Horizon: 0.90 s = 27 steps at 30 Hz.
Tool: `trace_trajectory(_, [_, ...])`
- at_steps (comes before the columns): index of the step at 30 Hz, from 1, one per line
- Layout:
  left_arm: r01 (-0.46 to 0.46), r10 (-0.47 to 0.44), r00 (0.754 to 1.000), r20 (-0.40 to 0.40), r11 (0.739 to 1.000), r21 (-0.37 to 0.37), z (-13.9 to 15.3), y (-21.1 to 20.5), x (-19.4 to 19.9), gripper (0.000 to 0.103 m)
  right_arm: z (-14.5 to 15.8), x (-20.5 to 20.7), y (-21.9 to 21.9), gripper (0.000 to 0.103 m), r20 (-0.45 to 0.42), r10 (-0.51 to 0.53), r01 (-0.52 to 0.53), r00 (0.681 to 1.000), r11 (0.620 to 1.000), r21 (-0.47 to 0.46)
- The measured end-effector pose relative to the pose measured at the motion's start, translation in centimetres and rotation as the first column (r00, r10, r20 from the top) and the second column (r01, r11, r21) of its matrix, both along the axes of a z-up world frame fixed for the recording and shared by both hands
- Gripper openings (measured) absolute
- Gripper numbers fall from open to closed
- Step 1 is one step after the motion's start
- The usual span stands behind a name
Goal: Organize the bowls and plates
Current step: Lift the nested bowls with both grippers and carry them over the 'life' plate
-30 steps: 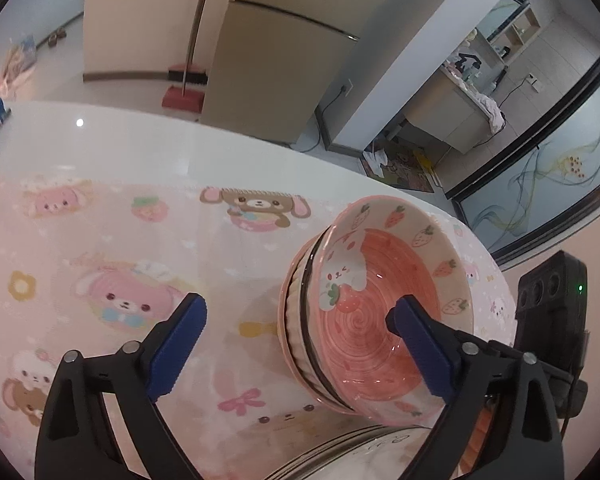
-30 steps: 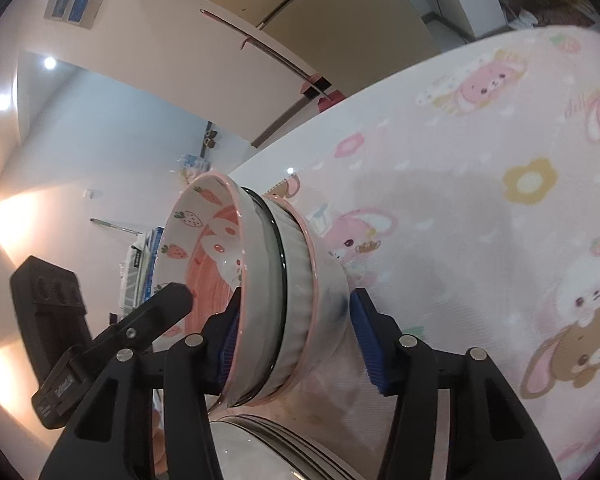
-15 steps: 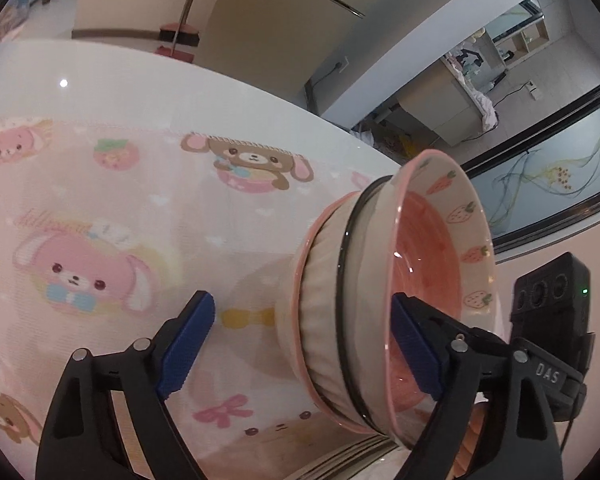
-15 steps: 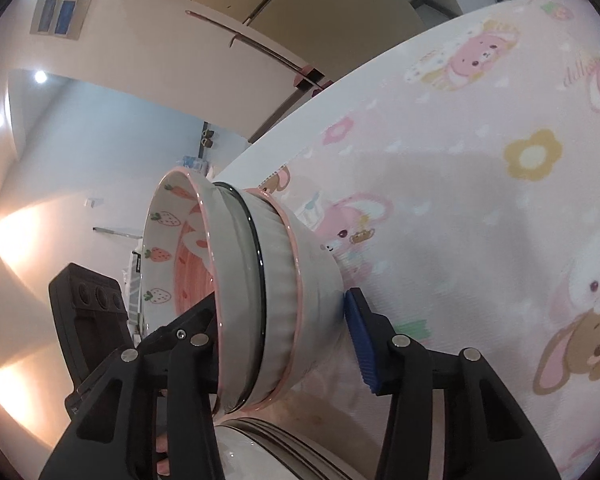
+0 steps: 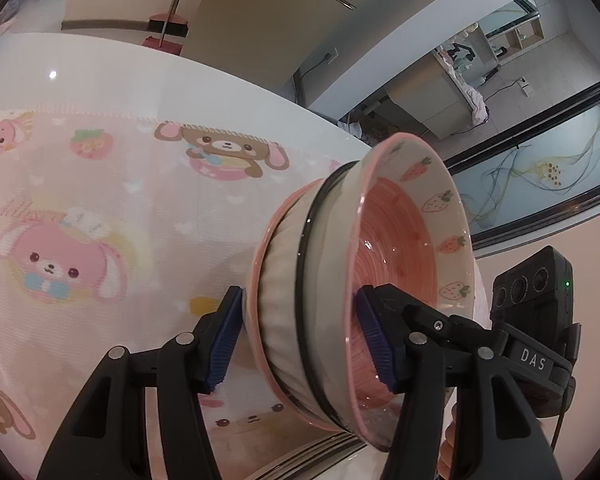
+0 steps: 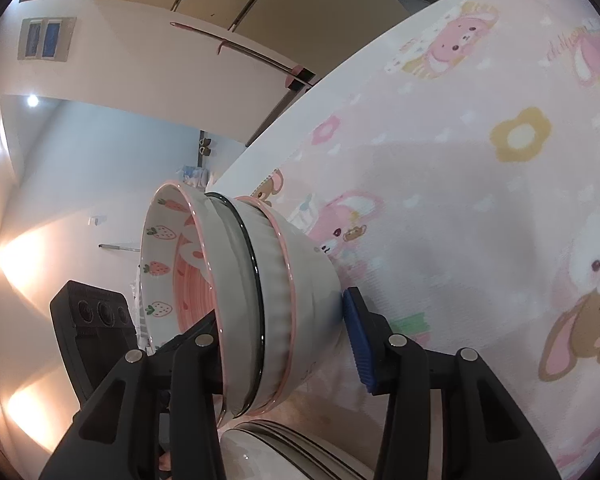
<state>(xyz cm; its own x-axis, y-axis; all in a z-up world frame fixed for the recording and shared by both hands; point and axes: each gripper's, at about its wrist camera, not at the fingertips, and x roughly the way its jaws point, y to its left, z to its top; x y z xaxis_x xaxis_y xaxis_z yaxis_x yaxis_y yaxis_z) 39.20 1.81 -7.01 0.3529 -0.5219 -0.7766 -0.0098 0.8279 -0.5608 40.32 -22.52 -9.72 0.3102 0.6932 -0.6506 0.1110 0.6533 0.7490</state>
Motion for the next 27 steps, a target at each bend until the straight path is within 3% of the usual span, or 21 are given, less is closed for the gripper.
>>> trace_trajectory(10, [0.006,-0.008,0.999,0.033,0.998,0.055,2.7,-1.2,-0.6,0.056,1.7,-0.8,0.3,0.046,0.012,-0.003,0.003,1.000,1.000,0.010])
trace_trajectory(20, [0.001,-0.007,0.997,0.083,0.997,0.076,7.1,-1.0,-3.8,0.056,6.2,-3.5,0.9,0.046,0.072,0.012,-0.012,0.997,1.000,-0.004])
trace_trajectory(27, [0.009,-0.020,0.991,0.131,0.996,0.083,9.8,-1.2,-7.4,0.056,9.8,-7.5,0.8,0.046,0.131,0.028,-0.022,0.991,0.999,-0.045])
